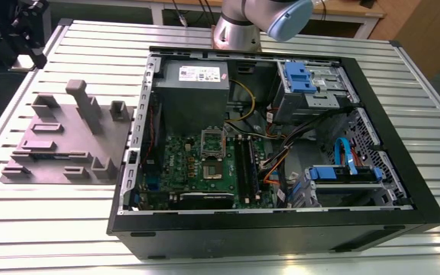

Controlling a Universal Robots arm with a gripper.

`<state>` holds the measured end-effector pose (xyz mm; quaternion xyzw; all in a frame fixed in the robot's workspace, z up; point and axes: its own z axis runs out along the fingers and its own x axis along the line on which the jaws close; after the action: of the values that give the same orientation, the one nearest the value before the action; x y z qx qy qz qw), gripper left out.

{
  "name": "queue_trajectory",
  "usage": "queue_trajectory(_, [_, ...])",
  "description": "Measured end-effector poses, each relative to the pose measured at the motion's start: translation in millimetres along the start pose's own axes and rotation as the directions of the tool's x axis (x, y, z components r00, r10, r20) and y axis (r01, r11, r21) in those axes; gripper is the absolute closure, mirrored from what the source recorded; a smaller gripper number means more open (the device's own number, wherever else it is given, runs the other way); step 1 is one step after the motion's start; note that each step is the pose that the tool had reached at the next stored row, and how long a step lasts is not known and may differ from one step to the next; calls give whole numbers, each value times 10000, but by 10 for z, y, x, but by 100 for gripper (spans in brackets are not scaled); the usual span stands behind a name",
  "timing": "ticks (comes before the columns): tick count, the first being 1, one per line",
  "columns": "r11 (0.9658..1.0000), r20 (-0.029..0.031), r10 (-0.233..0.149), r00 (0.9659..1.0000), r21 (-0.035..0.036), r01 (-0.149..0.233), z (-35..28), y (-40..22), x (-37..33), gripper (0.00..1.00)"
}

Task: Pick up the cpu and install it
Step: 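Pick up the cpu and move it towards the insertion slot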

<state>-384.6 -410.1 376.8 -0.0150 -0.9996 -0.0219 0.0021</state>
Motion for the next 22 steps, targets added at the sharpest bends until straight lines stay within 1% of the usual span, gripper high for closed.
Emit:
queue_trajectory(11, [10000, 0, 0, 10000, 0, 0, 0, 1, -45, 53])
queue_trajectory(22, [10000, 1, 0, 10000, -1, 0, 0, 4, -125, 53])
